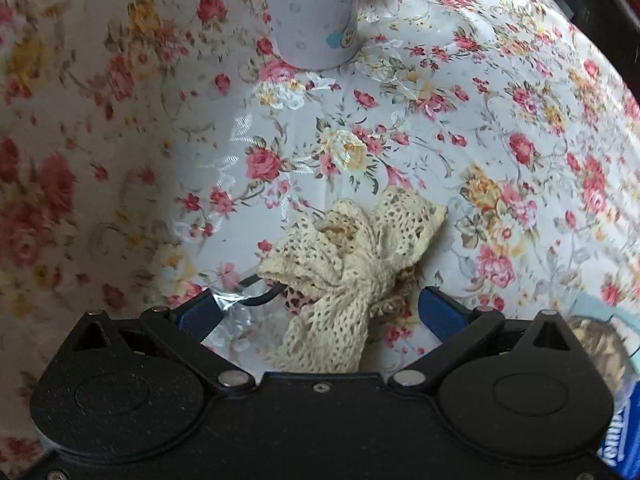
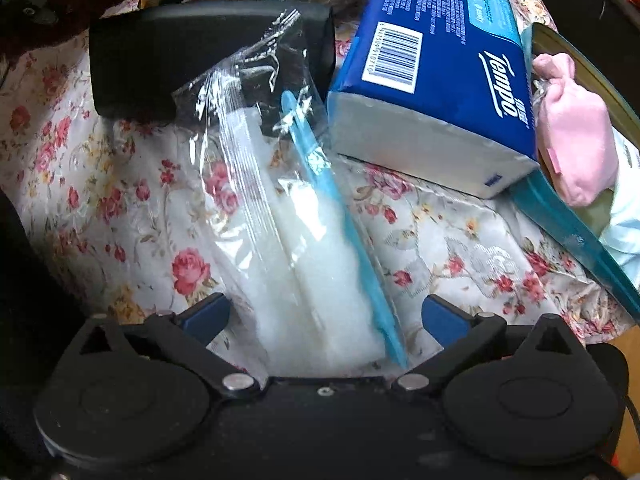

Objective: Organize soft objects
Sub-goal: 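Grasp the cream lace cloth with the left tool while the right tool grasps the wrapped white sponge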

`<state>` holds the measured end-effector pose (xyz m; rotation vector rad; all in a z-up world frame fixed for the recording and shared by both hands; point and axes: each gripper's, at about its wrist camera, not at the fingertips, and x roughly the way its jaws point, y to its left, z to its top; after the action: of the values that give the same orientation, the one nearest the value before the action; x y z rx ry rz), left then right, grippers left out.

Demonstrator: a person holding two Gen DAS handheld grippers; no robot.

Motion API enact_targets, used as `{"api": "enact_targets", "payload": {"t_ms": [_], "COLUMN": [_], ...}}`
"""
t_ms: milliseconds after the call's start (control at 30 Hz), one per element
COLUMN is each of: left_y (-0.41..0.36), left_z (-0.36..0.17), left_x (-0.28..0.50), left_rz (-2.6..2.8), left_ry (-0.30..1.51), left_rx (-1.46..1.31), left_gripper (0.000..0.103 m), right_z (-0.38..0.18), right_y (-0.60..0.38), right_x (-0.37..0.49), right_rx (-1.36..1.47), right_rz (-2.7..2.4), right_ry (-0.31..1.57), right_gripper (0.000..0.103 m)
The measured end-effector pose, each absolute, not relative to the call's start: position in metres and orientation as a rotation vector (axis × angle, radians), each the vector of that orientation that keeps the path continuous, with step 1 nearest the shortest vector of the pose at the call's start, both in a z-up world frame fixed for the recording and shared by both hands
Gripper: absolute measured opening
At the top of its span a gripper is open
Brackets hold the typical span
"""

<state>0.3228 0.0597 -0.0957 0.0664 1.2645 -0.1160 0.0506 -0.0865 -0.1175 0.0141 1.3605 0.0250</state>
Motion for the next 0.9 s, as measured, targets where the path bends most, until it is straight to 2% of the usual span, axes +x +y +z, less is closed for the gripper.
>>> {"api": "enact_targets", "payload": {"t_ms": [233,267,300,333,367,400,433,467,533,600,900], "left_y": [0.054,0.054,0.054,0.055,0.056,0.057,0.058,0.06,0.061,0.062,0.038], "left_z": [-0.095,-0.092,-0.09,-0.087,-0.082,-0.08,-0.077,-0.075,-0.068,-0.06,-0.008], "left_x": [0.321,0.321,0.319,0.316,0.313,0.312,0.311,0.31,0.304,0.298,0.249], "left_rz": [-0.195,-0.201,-0.206,-0.207,-0.212,-0.224,-0.234,-0.239,-0.234,-0.23,-0.24], "left_ry": [1.245,1.239,1.23,1.221,1.219,1.226,1.239,1.251,1.261,1.267,1.197], "left_rx": [0.093,0.089,0.082,0.078,0.069,0.052,0.03,0.007,-0.019,-0.029,0.052], "left_gripper": [0.098,0.094,0.084,0.077,0.064,0.055,0.051,0.046,0.043,0.035,0.026], "right_z": [-0.119,-0.119,-0.118,-0.116,-0.11,-0.107,-0.103,-0.1,-0.096,-0.09,-0.05], "right_y": [-0.081,-0.08,-0.079,-0.078,-0.074,-0.072,-0.071,-0.071,-0.074,-0.08,-0.119], "right_x": [0.07,0.071,0.072,0.072,0.069,0.068,0.066,0.064,0.062,0.059,0.029], "right_rx": [0.014,0.007,0.002,-0.005,-0.014,-0.022,-0.025,-0.019,0.029,0.088,0.205], "right_rz": [0.044,0.052,0.059,0.065,0.074,0.086,0.092,0.103,0.129,0.147,0.178], "right_ry": [1.364,1.369,1.37,1.366,1.361,1.358,1.357,1.362,1.383,1.398,1.346], "right_gripper": [0.103,0.102,0.099,0.091,0.08,0.074,0.061,0.056,0.054,0.054,0.054]}}
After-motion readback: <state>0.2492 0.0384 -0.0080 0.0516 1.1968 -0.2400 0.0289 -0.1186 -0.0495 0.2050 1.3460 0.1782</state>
